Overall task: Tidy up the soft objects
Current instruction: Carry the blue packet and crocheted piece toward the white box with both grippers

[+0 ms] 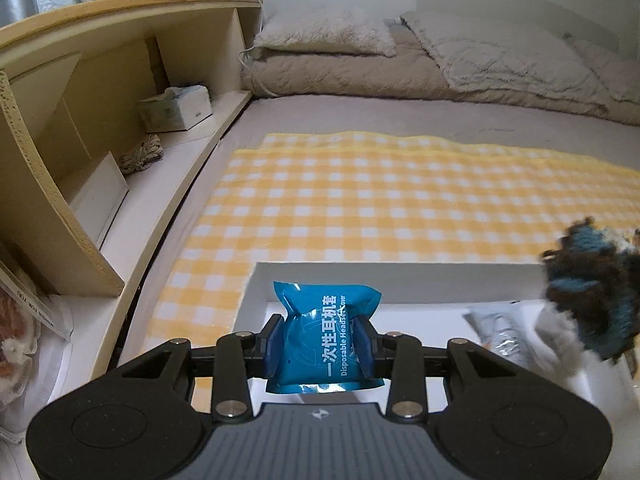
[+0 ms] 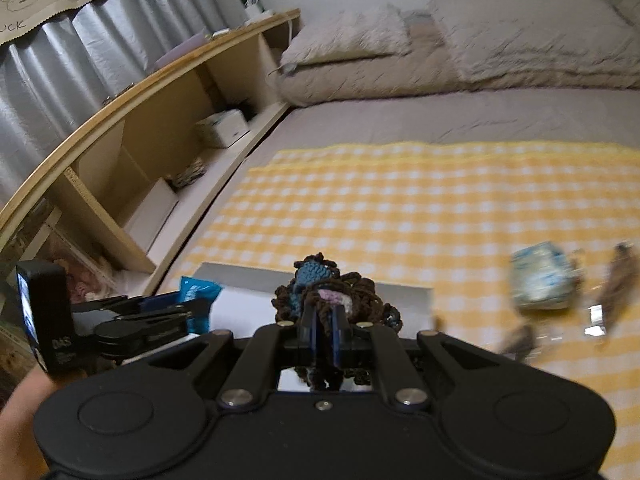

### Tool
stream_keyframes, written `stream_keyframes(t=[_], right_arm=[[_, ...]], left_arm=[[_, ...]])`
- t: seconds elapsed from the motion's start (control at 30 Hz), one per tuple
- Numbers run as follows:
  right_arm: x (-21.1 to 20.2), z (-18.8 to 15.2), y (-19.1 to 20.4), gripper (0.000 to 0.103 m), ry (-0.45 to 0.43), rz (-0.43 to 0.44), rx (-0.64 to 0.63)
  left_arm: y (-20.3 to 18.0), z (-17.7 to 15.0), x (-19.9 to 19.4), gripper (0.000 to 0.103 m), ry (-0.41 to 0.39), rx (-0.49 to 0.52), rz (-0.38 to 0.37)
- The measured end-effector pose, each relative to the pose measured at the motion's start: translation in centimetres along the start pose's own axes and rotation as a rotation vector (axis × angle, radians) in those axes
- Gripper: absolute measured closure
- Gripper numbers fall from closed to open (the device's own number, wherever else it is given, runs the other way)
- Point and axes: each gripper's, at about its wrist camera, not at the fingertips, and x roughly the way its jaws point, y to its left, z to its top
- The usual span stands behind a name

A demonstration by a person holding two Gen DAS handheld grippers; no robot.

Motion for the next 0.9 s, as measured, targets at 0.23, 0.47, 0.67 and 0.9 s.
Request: stream_keyframes(t=[0.23, 0.47, 0.67, 0.9], right_arm=[[6.2, -0.4, 2.0, 0.095, 0.066, 0.076, 0.100], [10.3, -0.1, 3.8, 0.095, 0.086, 0.094, 0.090], [13.0, -0.3, 4.5, 0.095, 0.103, 0.064, 0.050], [14.3, -0.6, 4.1, 0.091, 0.133, 0.065, 0.053]], left_arm=[[0.0, 0.2, 1.9, 0.064, 0.003, 0.047, -0.016], [0.1, 0.0, 3.8, 0.063, 0.027, 0.086, -0.002], [0.5, -0.4, 4.9, 0.063, 0.050, 0.099, 0.010], [0.0, -0.8, 5.5, 0.060, 0.064, 0.113, -0.001]])
